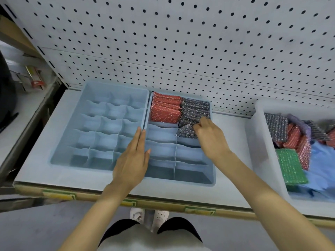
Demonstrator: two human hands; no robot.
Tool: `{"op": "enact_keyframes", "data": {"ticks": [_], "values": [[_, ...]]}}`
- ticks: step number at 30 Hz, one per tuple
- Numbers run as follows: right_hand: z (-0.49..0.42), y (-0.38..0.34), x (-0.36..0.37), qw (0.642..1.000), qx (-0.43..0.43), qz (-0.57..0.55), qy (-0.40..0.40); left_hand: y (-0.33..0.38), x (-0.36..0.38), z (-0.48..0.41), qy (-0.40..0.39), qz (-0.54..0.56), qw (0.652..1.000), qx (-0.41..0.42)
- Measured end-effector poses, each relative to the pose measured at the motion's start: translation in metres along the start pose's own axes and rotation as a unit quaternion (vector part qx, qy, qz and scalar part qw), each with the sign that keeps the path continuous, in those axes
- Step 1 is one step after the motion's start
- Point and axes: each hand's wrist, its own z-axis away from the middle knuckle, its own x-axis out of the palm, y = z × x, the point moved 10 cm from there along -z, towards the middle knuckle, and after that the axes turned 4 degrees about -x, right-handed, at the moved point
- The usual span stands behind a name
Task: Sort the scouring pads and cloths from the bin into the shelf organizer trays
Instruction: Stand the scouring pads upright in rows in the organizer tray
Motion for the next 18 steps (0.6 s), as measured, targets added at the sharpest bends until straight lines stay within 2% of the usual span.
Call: {"op": "enact_keyframes", "data": {"ticks": [6, 11, 15, 18], "values": [[-0.007, -0.003, 0.003, 0.998, 0.023, 0.032, -0.055, 0.001, 0.001, 0.0, 0.0, -0.006, 1.0, 0.003], [-0.007, -0.019, 0.004, 0.995, 0.002, 0.094, -0.039, 0.001, 0.0, 0.0, 0.008, -0.012, 1.0, 0.003], [-0.008, -0.016, 0.019, 0.997, 0.015, 0.039, -0.065, 0.0, 0.002, -0.001, 0.008, -0.018, 1.0, 0.003], [-0.01, -0.002, 0.013, 1.0, 0.011, 0.007, 0.005, -0.001, 0.001, -0.001, 0.011, -0.017, 1.0, 0.003]]}}
